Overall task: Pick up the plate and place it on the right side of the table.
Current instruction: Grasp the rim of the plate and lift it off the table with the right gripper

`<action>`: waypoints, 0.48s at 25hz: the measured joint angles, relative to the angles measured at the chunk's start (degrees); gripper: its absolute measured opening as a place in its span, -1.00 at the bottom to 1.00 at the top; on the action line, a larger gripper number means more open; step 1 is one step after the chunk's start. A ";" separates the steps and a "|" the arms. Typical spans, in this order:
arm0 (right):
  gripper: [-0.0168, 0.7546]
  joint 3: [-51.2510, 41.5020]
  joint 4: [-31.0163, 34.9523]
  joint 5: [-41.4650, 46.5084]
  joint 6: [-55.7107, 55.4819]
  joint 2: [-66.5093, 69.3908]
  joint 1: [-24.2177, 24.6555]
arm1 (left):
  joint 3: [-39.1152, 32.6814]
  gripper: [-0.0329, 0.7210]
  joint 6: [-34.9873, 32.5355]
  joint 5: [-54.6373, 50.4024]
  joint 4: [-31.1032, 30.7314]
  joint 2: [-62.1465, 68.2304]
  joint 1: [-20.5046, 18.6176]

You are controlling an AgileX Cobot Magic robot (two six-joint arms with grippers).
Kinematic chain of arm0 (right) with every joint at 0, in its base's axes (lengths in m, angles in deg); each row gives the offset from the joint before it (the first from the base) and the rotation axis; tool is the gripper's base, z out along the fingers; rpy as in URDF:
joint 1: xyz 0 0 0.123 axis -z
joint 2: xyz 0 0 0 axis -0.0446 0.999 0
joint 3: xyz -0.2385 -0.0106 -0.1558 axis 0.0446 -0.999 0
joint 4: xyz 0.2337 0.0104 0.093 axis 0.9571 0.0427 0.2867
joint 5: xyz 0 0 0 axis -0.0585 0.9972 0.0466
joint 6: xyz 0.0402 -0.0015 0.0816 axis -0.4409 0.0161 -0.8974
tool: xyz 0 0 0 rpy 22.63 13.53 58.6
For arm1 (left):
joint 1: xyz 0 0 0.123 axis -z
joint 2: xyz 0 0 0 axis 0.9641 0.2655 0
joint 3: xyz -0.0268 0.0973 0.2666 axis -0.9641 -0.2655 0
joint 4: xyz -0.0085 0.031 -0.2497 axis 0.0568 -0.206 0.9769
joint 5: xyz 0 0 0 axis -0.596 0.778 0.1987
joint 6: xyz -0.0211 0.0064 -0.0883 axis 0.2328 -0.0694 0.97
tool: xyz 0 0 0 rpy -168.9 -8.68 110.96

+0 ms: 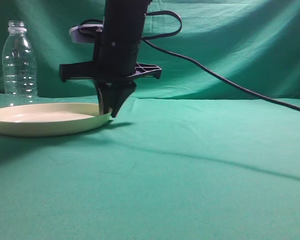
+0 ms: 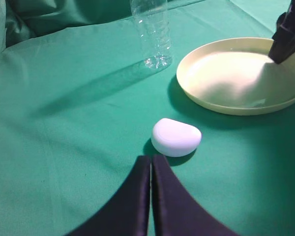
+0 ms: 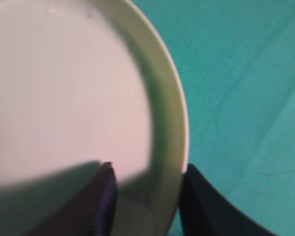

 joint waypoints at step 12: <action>-0.96 3.24 -9.17 8.44 -1.36 -5.27 0.01 | 0.00 -0.91 0.00 0.00 0.00 0.00 0.00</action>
